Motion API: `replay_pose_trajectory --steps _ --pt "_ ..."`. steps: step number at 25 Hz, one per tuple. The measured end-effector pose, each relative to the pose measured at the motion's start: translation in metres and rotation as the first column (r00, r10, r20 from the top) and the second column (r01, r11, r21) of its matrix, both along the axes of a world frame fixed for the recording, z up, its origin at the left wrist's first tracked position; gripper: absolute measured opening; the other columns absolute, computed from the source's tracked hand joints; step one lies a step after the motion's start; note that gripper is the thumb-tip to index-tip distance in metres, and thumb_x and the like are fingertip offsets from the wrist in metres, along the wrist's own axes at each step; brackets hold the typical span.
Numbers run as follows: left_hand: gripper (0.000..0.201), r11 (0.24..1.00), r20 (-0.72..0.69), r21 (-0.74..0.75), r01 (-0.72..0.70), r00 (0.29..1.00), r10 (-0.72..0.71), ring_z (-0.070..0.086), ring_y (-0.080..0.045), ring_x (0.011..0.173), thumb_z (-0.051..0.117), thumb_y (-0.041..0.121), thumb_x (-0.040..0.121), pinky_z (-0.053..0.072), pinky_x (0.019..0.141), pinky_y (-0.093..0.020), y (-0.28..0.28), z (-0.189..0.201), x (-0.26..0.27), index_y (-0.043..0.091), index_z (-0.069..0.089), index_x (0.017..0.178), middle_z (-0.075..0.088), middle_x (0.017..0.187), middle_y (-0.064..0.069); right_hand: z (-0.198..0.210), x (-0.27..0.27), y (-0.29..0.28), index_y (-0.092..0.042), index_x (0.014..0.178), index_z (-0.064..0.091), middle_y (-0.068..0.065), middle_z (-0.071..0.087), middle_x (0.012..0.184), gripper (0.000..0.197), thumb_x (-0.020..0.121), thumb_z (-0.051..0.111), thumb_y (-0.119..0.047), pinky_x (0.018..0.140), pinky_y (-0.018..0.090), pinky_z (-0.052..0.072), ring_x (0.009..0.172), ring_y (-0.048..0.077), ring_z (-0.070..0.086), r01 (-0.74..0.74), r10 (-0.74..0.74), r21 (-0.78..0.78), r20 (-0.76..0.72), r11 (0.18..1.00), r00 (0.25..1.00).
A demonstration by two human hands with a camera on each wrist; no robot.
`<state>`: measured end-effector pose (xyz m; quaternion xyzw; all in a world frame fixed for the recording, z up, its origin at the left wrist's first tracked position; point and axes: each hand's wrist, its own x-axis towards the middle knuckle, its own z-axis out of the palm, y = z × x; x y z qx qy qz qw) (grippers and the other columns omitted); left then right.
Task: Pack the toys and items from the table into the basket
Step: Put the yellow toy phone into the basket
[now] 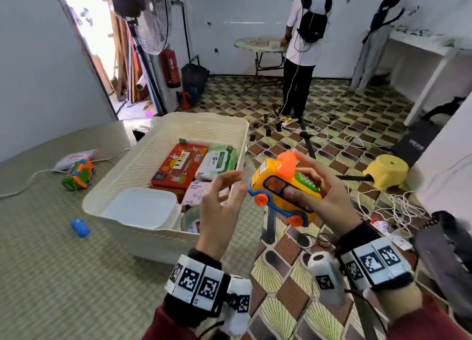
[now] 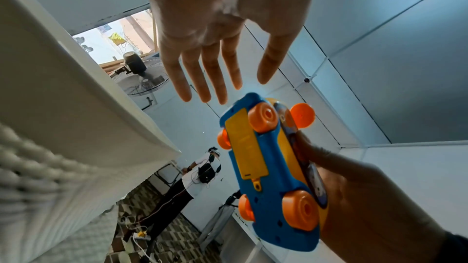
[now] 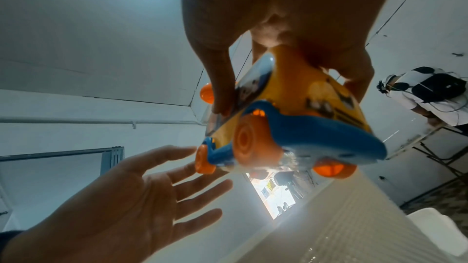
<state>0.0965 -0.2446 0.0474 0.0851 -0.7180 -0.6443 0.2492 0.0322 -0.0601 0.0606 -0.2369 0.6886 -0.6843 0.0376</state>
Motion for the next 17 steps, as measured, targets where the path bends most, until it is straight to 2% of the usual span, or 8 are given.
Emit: replay_pose_trajectory --steps 2,3,5,8,11,13,17 --pt "0.017 0.998 0.049 -0.055 -0.020 0.999 0.023 0.060 -0.004 0.102 0.064 0.013 0.089 0.049 0.094 -0.041 0.019 -0.006 -0.011 0.021 0.065 0.103 0.066 0.102 0.013 -0.004 -0.017 0.019 -0.035 0.130 0.048 0.018 0.060 0.118 0.070 0.068 0.074 -0.017 0.081 0.022 0.054 0.101 0.019 0.063 0.028 -0.027 0.043 -0.024 0.999 0.999" --pt "0.017 0.996 0.062 -0.085 -0.034 0.997 0.039 0.060 -0.004 0.104 0.065 0.013 0.088 0.047 0.096 -0.041 0.026 -0.009 -0.018 0.020 0.065 0.104 0.066 0.104 0.012 -0.006 -0.026 0.025 -0.036 0.130 0.049 0.016 0.060 0.118 0.070 0.067 0.075 -0.019 0.081 0.021 0.053 0.101 0.018 0.064 0.044 -0.043 0.053 -0.029 0.998 0.999" --pt "0.019 0.989 0.072 -0.128 -0.076 0.994 0.086 0.058 -0.005 0.106 0.065 0.013 0.088 0.045 0.098 -0.036 0.035 -0.013 -0.033 0.020 0.065 0.106 0.066 0.107 0.009 -0.009 -0.046 0.033 -0.036 0.130 0.049 0.012 0.060 0.119 0.071 0.067 0.076 -0.023 0.082 0.022 0.053 0.102 0.015 0.063 0.060 -0.058 0.057 -0.028 0.997 0.998" --pt "0.020 0.969 0.075 -0.168 -0.179 0.978 0.193 0.056 -0.010 0.109 0.064 0.012 0.088 0.044 0.097 -0.029 0.036 -0.017 -0.063 0.020 0.065 0.107 0.065 0.110 0.005 -0.012 -0.081 0.033 -0.040 0.129 0.049 0.008 0.060 0.119 0.072 0.065 0.077 -0.027 0.086 0.029 0.054 0.104 0.016 0.063 0.035 -0.032 0.083 -0.038 0.996 0.999" --pt "0.023 0.937 0.082 -0.205 -0.284 0.948 0.306 0.056 -0.018 0.111 0.064 0.012 0.086 0.044 0.098 -0.042 0.032 -0.025 -0.097 0.022 0.064 0.106 0.065 0.113 0.000 -0.010 -0.120 0.025 -0.045 0.125 0.048 0.008 0.059 0.117 0.069 0.064 0.077 -0.029 0.084 0.026 0.055 0.103 0.019 0.062 -0.009 0.013 0.105 -0.038 0.994 0.999" --pt "0.026 0.907 0.115 -0.251 -0.338 0.920 0.374 0.055 -0.021 0.112 0.065 0.012 0.085 0.042 0.098 -0.046 0.033 -0.028 -0.124 0.021 0.064 0.110 0.064 0.116 -0.003 -0.007 -0.152 0.017 -0.044 0.123 0.049 0.008 0.058 0.116 0.067 0.066 0.078 -0.025 0.085 0.028 0.055 0.103 0.020 0.062 -0.035 0.041 0.111 -0.053 0.993 0.998" --pt "0.036 0.787 0.152 -0.460 -0.410 0.837 0.525 0.052 -0.025 0.114 0.066 0.016 0.084 0.036 0.096 -0.036 0.029 -0.034 -0.169 0.015 0.060 0.120 0.059 0.120 -0.007 0.009 -0.218 -0.005 -0.040 0.122 0.049 0.011 0.056 0.119 0.067 0.071 0.078 -0.009 0.080 0.020 0.054 0.098 0.014 0.060 -0.131 0.141 0.128 -0.076 0.983 0.987"
